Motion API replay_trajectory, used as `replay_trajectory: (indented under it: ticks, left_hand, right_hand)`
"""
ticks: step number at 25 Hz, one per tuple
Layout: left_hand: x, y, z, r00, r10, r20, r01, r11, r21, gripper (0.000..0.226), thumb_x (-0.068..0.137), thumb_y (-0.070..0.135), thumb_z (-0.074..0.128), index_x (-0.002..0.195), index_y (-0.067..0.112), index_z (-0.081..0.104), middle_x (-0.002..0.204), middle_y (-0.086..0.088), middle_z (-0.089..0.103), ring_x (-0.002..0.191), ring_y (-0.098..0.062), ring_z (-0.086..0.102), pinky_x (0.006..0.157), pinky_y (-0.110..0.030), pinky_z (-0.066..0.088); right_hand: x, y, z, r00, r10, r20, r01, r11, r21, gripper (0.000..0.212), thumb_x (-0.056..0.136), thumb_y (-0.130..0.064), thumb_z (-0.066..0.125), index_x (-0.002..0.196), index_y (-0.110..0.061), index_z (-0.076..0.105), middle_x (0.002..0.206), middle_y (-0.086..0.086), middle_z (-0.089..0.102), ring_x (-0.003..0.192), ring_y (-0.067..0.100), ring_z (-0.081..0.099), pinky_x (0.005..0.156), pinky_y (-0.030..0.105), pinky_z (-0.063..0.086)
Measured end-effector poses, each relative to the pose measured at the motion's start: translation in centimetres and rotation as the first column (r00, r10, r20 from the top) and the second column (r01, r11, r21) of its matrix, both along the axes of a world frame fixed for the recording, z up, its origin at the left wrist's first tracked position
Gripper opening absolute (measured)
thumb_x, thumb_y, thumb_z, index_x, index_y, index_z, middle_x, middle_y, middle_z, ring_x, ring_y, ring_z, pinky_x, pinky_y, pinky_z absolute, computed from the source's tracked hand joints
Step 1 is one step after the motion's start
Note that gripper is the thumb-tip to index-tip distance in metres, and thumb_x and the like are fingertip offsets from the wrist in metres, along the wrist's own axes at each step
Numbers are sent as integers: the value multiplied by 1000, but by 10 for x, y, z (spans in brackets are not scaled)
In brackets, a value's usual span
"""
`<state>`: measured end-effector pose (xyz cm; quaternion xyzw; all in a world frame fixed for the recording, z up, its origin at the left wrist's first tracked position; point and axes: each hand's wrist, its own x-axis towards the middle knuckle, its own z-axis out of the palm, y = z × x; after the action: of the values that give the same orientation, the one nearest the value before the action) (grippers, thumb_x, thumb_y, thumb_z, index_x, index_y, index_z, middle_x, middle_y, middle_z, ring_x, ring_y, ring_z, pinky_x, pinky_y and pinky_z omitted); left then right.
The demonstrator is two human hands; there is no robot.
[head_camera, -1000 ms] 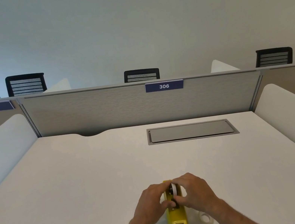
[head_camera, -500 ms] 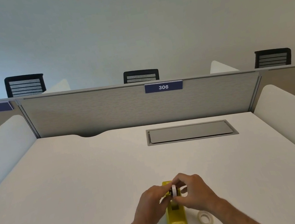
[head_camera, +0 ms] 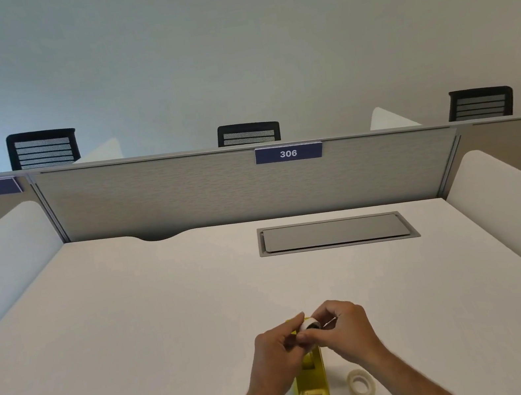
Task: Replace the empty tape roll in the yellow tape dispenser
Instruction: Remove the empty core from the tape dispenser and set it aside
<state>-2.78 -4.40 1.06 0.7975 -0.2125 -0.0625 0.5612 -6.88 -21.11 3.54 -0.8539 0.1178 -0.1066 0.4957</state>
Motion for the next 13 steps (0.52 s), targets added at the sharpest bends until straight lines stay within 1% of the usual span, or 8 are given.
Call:
replay_trajectory:
  ticks: [1,3,5,7,9,11,13]
  left_hand:
    - [0,-1,0,1000,2,-16,-3,1000,-12,47,81,4,75,124,21,67,104,22,75,94,2,72,85,-19,59]
    - [-2,-4,4,1000,9,-30,-10,1000,-20,44,83,8,75,124,25,67,98,32,73,93,3,72,81,-14,57]
    - [-4,-5,9,998,26,-56,-29,999,-45,41,85,15,76,122,31,68,99,29,73,93,2,72,82,-16,58]
    - [-3,-5,12,995,41,-93,-47,997,-57,39,84,19,78,119,33,70,102,22,76,93,0,72,84,-19,59]
    - [-1,-4,14,992,32,-118,-38,998,-48,39,82,17,80,117,32,71,102,20,76,93,0,73,87,-22,60]
    - [0,-3,15,990,-4,-142,-2,999,-45,45,79,11,80,117,32,71,103,20,76,93,-1,73,88,-23,60]
    - [1,-2,16,984,-37,-173,31,999,-39,51,77,4,79,120,29,70,108,14,77,95,-3,74,88,-24,60]
  right_hand:
    - [0,-1,1,1000,-1,2,1,1000,19,40,49,-52,93,72,-25,75,69,-3,75,63,14,71,57,30,62]
    - [-1,-1,3,1000,24,3,-25,997,74,30,57,-42,94,77,-28,77,68,0,75,60,19,71,53,31,62]
    - [-3,-1,6,998,63,12,-64,991,119,20,69,-30,91,83,-34,78,70,1,77,60,20,73,53,32,63]
    - [-5,-1,8,997,81,15,-83,987,139,23,78,-19,86,87,-39,78,74,1,78,63,21,74,57,35,65]
    - [-7,-1,8,996,86,17,-88,985,150,26,83,-12,81,90,-38,77,77,1,79,66,22,75,60,35,65]
    - [-7,1,8,997,75,35,-79,986,146,30,85,-10,78,87,-40,77,78,-1,79,67,20,76,60,32,64]
    - [-7,2,8,997,63,51,-68,990,121,34,85,-10,78,85,-44,76,79,-6,79,68,18,76,59,30,64]
